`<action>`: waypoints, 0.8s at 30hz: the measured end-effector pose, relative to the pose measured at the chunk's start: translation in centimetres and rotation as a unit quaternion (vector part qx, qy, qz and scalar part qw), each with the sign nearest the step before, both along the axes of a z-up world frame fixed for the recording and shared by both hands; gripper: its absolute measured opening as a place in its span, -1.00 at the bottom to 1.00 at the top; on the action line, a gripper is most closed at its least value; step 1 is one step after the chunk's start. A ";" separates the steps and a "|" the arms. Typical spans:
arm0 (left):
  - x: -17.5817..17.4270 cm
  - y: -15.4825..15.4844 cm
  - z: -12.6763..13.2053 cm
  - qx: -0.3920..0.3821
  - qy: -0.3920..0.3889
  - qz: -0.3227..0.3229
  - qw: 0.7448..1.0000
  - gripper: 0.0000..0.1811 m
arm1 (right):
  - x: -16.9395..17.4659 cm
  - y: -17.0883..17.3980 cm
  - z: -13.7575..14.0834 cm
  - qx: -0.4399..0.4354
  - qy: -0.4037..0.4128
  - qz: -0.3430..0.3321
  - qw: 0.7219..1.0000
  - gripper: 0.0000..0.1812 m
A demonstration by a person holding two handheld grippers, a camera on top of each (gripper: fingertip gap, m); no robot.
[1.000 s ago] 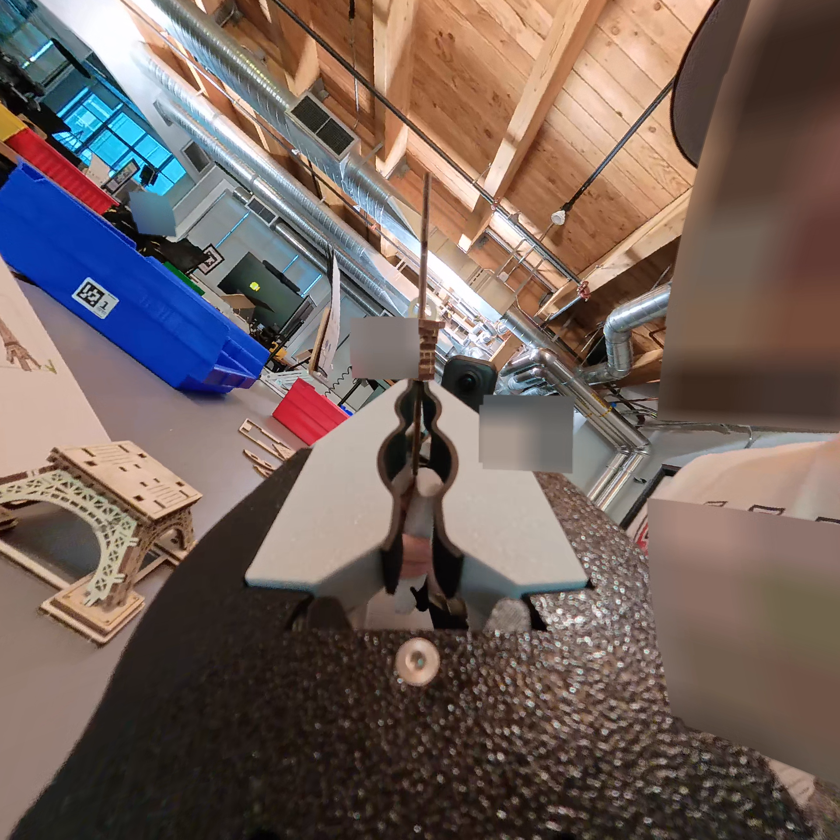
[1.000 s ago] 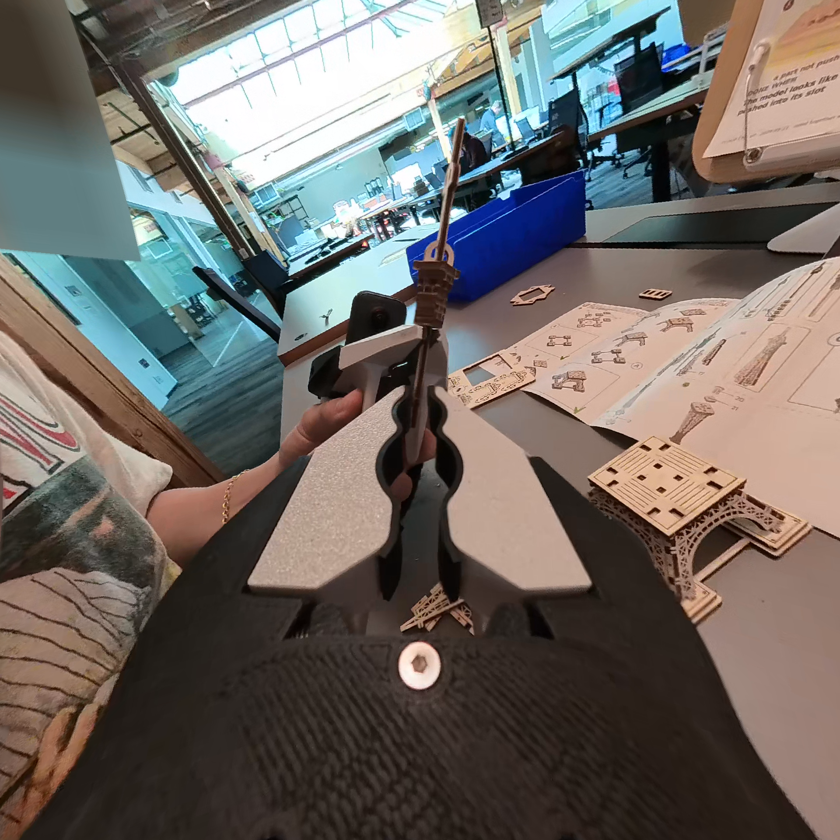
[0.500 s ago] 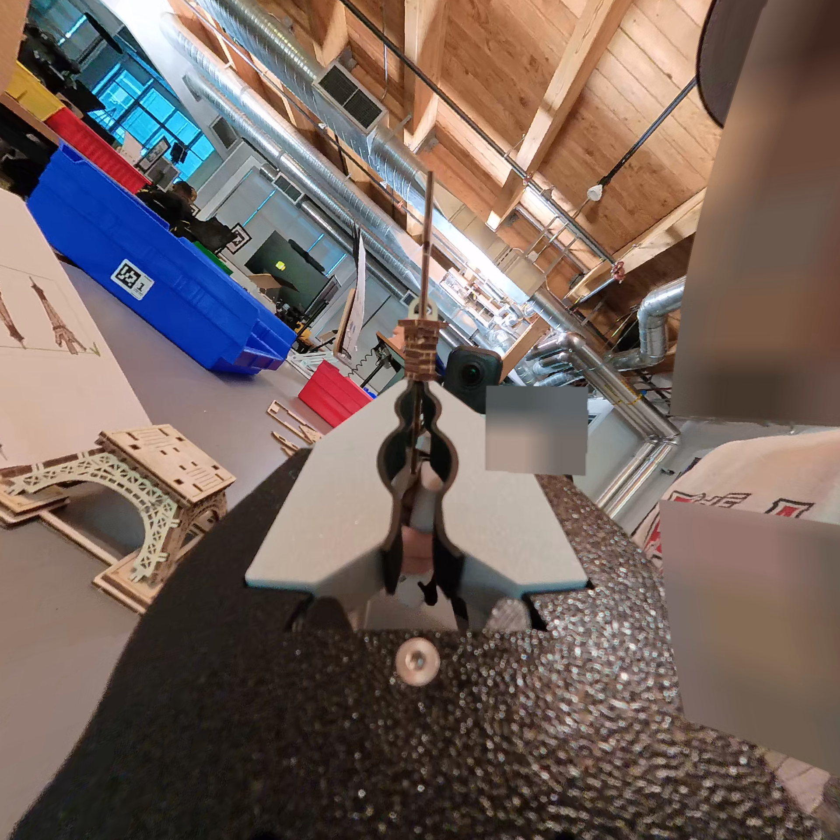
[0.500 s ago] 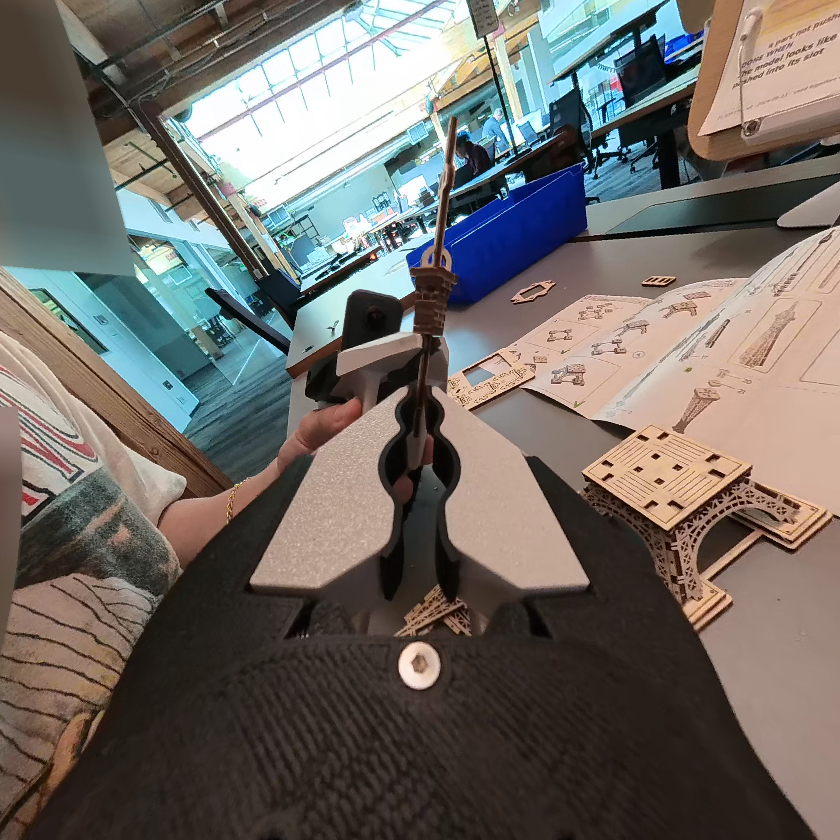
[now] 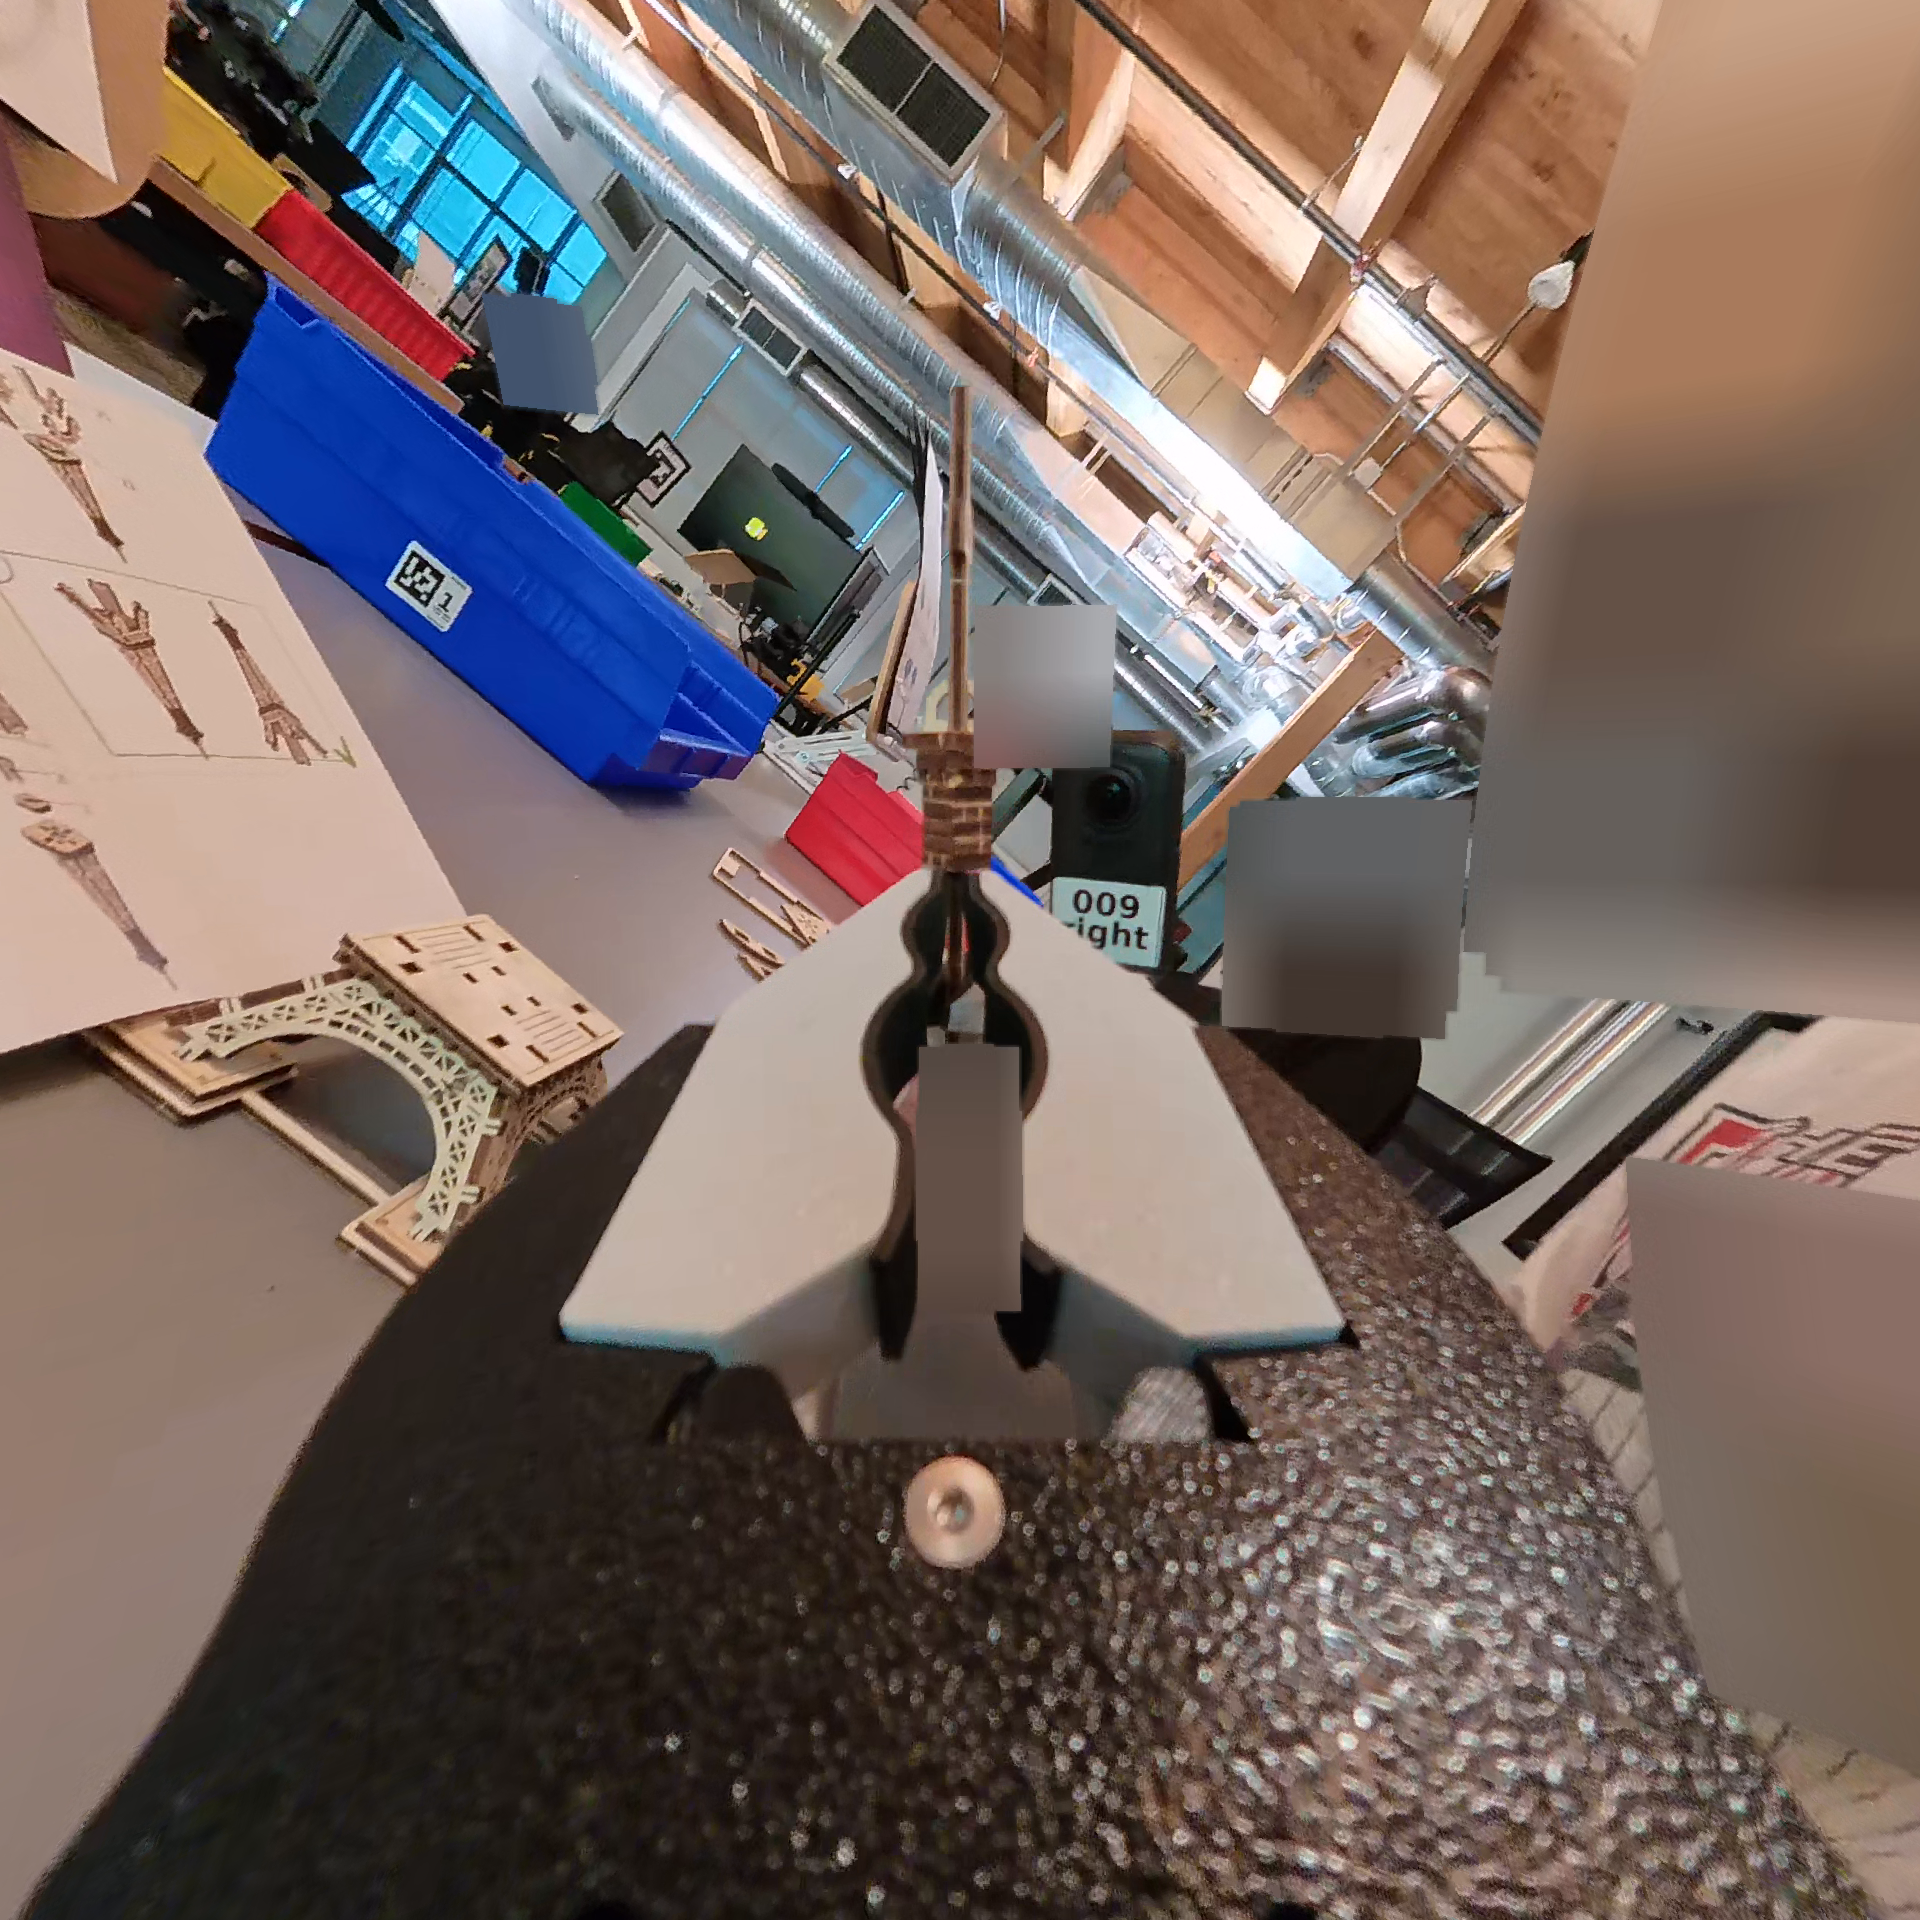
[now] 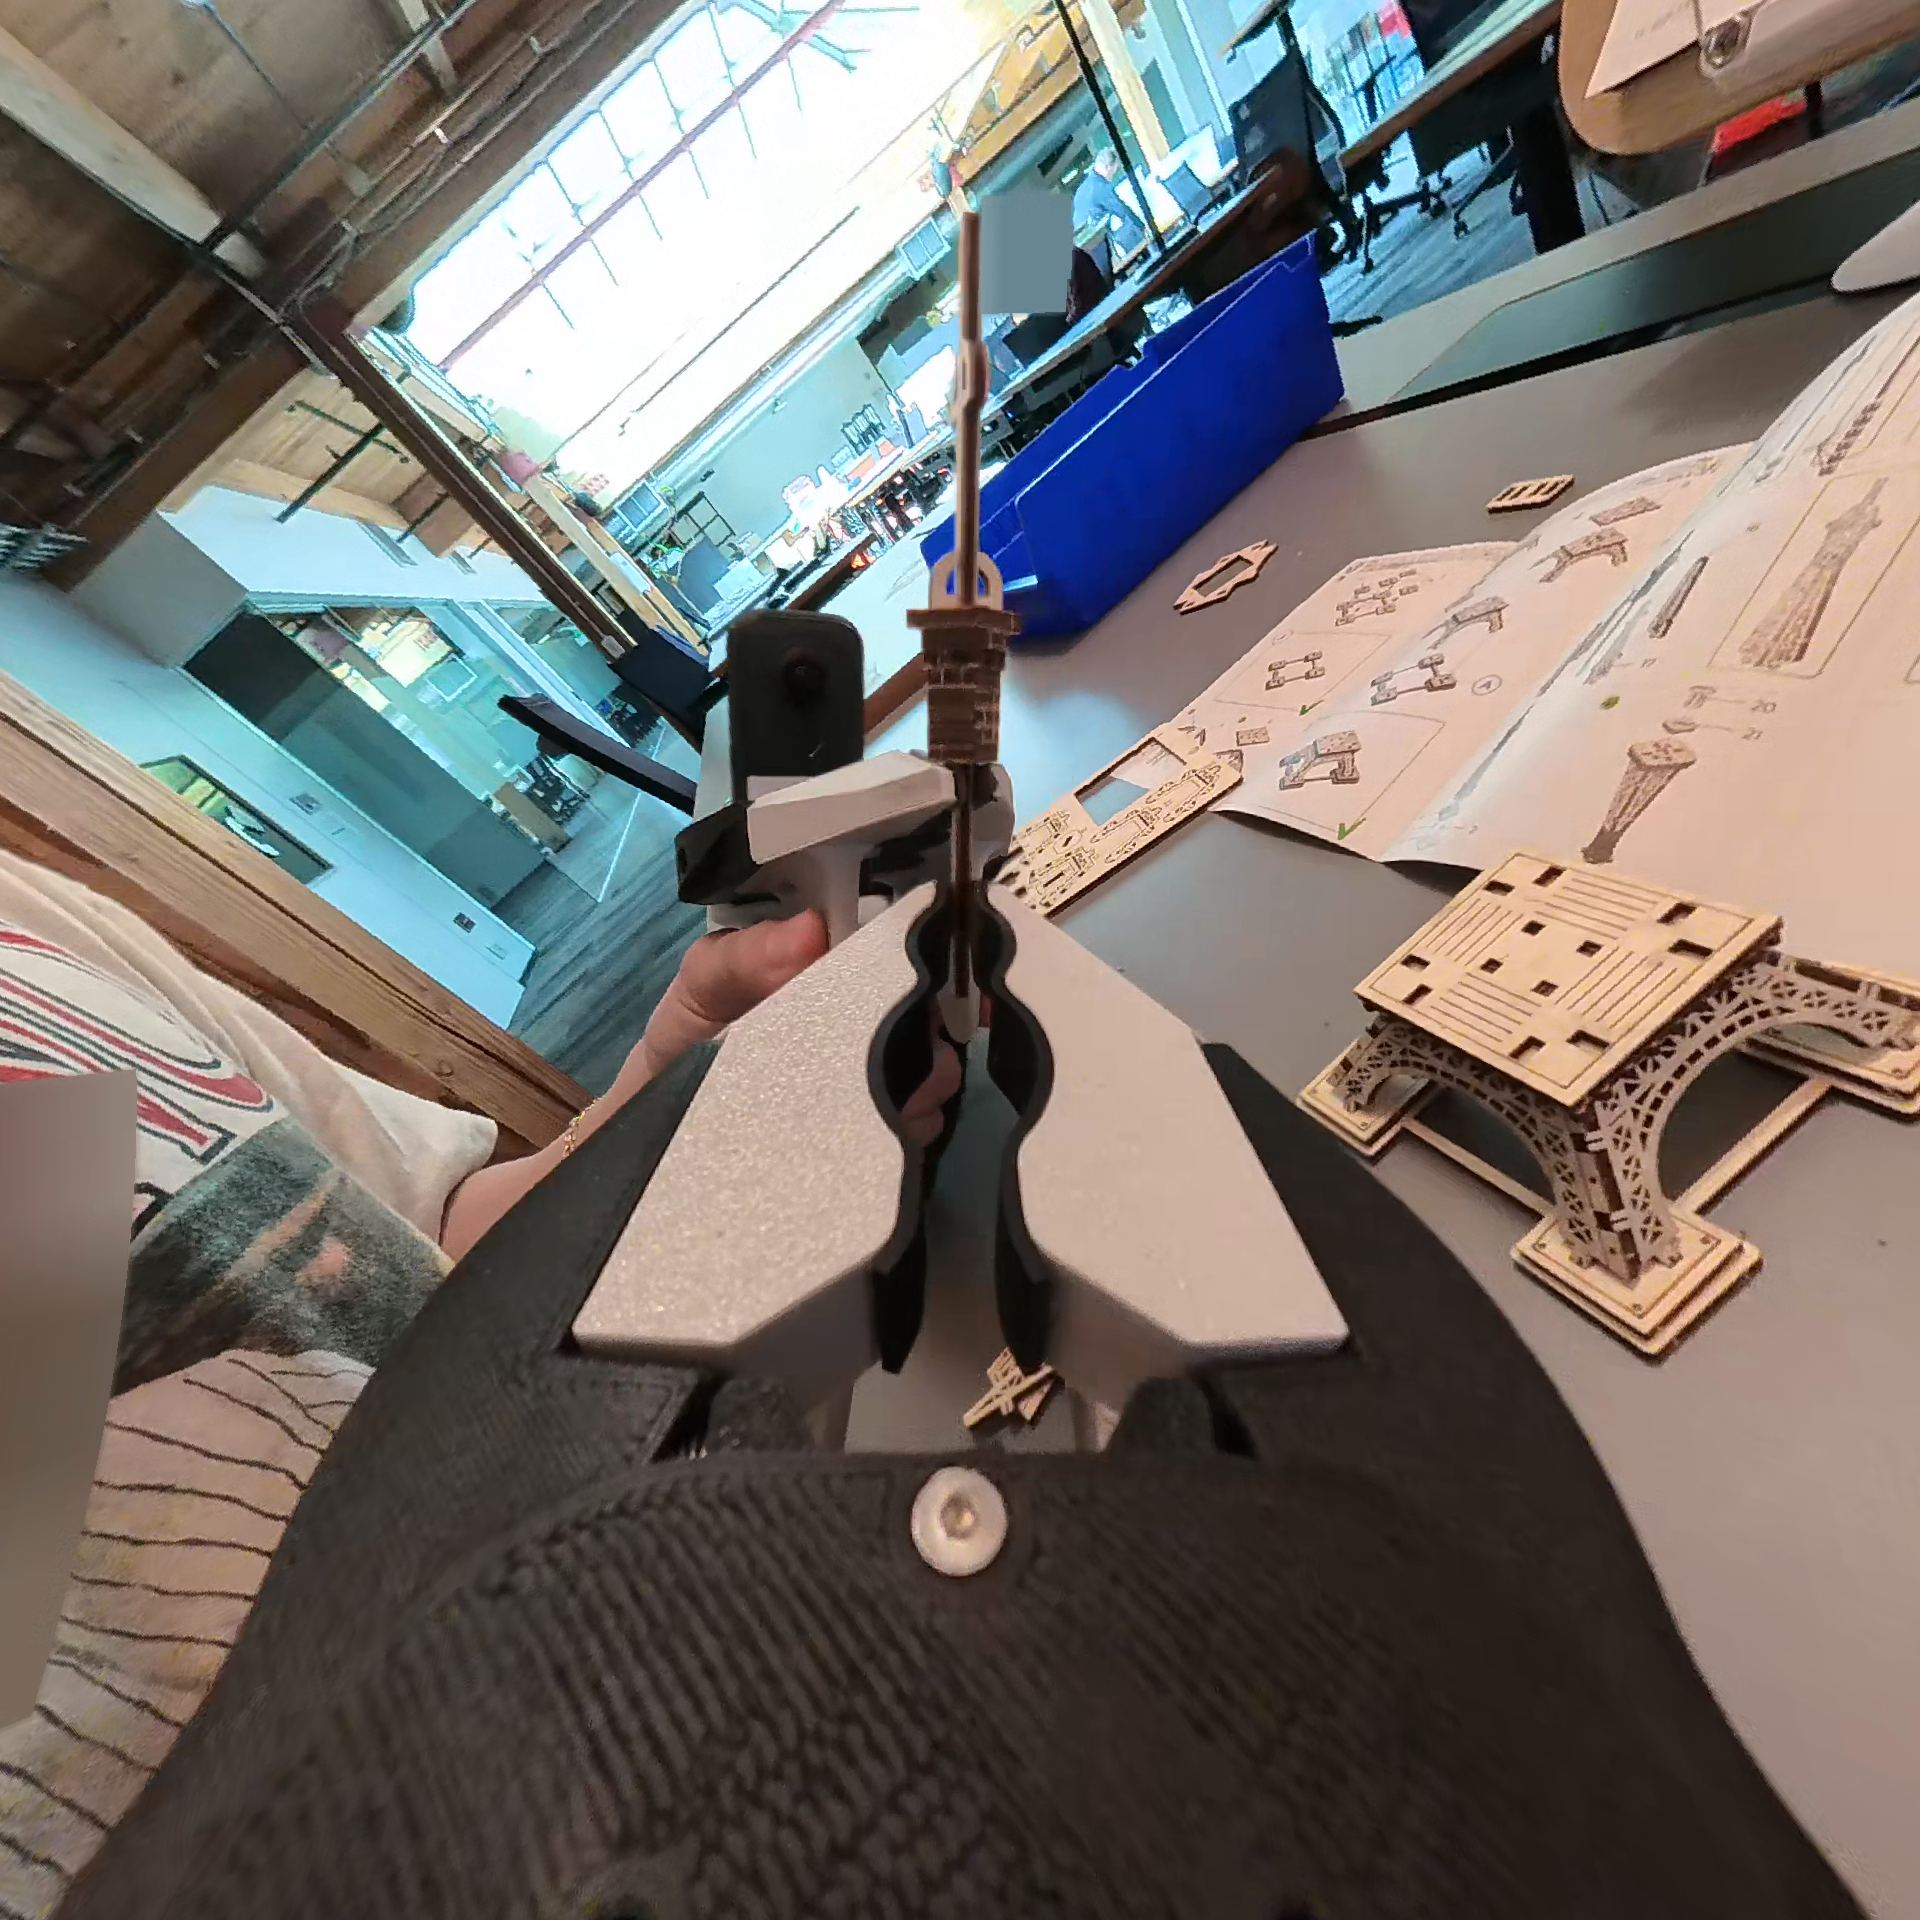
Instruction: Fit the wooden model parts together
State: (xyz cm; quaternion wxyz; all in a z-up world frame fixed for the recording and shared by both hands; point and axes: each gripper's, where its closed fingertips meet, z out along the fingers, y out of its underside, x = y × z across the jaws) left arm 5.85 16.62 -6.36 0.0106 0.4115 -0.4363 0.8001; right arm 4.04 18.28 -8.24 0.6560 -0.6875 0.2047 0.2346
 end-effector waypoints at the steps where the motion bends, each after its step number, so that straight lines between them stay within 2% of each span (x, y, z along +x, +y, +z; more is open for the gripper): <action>1: 0.0 0.0 -0.1 0.007 0.003 0.002 1.000 -1.00 | 0.0 0.0 -0.1 -0.007 0.001 -0.004 1.000 -1.00; 5: -0.3 -0.3 0.0 0.042 -0.014 0.014 0.999 -1.00 | -0.2 -0.2 -0.1 -0.021 -0.006 -0.018 1.000 -1.00; 12: -1.7 -1.2 1.0 0.071 -0.041 0.012 0.997 -1.00 | -1.7 -0.8 1.0 0.009 0.017 -0.010 1.000 -1.00; 24: -3.4 -1.9 3.1 -0.015 -0.048 -0.025 0.998 -1.00 | -3.2 -1.3 2.9 0.003 -0.055 -0.058 0.997 -1.00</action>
